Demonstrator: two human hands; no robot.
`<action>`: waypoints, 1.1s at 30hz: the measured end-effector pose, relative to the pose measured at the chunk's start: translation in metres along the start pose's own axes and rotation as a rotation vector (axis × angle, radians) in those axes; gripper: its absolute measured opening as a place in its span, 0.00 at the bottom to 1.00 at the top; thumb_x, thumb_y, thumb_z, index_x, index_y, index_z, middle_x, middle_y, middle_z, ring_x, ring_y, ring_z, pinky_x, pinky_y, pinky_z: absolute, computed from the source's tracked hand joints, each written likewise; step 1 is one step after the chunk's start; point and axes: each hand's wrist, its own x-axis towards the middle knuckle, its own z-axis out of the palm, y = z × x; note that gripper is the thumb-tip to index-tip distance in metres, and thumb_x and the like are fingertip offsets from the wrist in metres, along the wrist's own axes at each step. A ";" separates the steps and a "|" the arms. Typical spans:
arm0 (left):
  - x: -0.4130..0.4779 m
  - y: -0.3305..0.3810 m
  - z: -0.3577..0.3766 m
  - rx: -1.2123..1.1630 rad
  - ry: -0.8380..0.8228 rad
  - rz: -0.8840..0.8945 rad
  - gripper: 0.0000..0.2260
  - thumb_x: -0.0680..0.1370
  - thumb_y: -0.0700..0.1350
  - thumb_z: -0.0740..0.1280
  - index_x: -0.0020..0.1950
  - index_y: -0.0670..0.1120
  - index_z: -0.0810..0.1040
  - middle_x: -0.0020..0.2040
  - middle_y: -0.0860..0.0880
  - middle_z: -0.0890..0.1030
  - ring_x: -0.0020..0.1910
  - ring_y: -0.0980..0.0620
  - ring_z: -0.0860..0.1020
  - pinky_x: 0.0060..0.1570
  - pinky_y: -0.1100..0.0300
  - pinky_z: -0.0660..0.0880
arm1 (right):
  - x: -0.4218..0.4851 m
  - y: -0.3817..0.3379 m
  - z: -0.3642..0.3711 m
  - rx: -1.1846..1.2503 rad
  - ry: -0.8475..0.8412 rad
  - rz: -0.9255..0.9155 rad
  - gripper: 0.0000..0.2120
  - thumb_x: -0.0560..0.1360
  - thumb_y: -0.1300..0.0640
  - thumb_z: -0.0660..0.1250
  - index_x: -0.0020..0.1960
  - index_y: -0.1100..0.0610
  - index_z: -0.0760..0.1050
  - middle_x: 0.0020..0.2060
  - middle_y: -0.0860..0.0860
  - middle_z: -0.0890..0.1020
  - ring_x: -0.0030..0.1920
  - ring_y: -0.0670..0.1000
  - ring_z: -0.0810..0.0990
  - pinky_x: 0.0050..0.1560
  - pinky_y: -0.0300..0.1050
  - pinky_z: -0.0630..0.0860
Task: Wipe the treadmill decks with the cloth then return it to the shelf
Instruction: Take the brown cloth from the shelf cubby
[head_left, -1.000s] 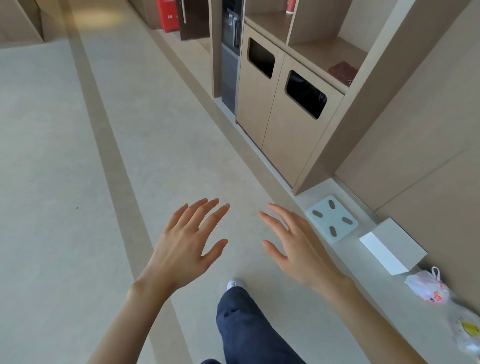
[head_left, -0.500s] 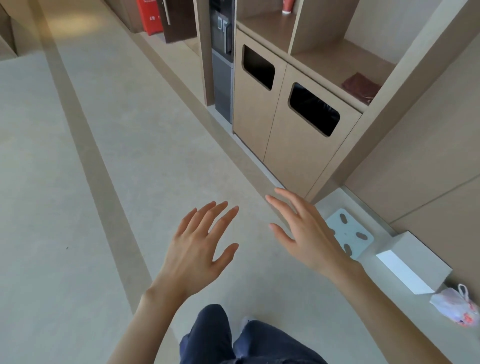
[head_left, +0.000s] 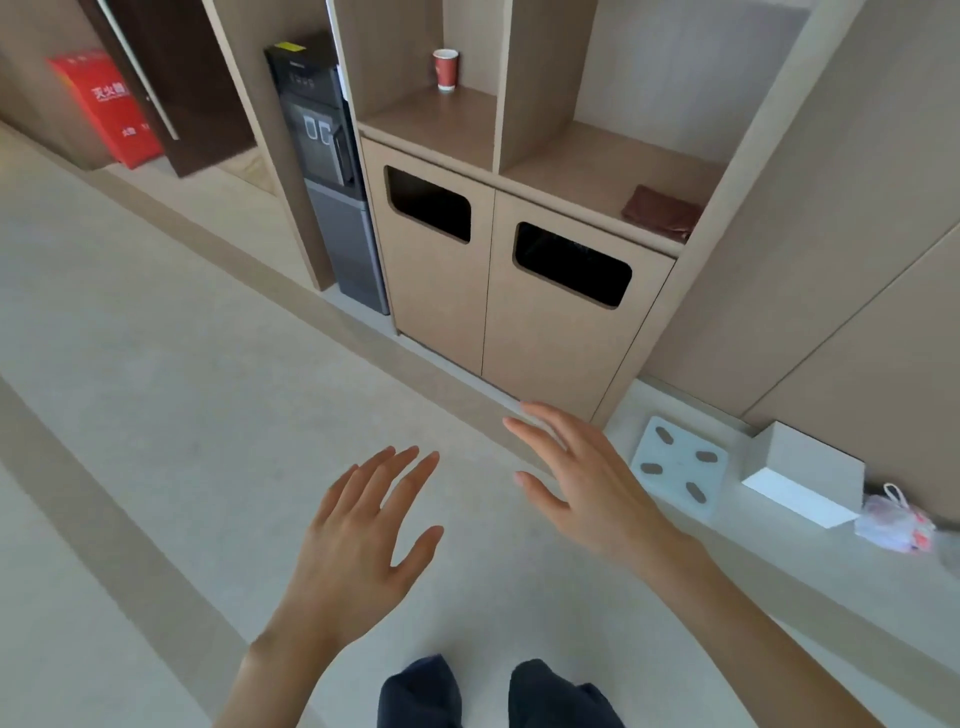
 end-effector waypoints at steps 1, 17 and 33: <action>0.010 -0.010 -0.003 0.002 -0.016 0.031 0.26 0.77 0.59 0.52 0.72 0.51 0.66 0.69 0.51 0.71 0.69 0.47 0.68 0.65 0.46 0.67 | 0.009 -0.003 -0.002 0.005 0.034 0.022 0.23 0.79 0.52 0.61 0.72 0.54 0.65 0.70 0.52 0.66 0.70 0.52 0.66 0.69 0.50 0.64; 0.174 -0.059 0.009 0.015 -0.099 0.236 0.25 0.77 0.59 0.56 0.72 0.50 0.65 0.71 0.47 0.69 0.69 0.44 0.68 0.65 0.46 0.67 | 0.095 0.070 0.010 -0.009 0.099 0.331 0.22 0.77 0.52 0.63 0.70 0.53 0.67 0.68 0.52 0.70 0.65 0.53 0.71 0.60 0.44 0.64; 0.391 -0.027 0.045 0.047 -0.110 0.404 0.25 0.74 0.57 0.64 0.69 0.49 0.70 0.67 0.47 0.73 0.65 0.45 0.72 0.62 0.49 0.68 | 0.212 0.216 -0.041 0.084 0.155 0.449 0.23 0.79 0.49 0.59 0.73 0.50 0.63 0.72 0.47 0.64 0.72 0.47 0.62 0.70 0.48 0.62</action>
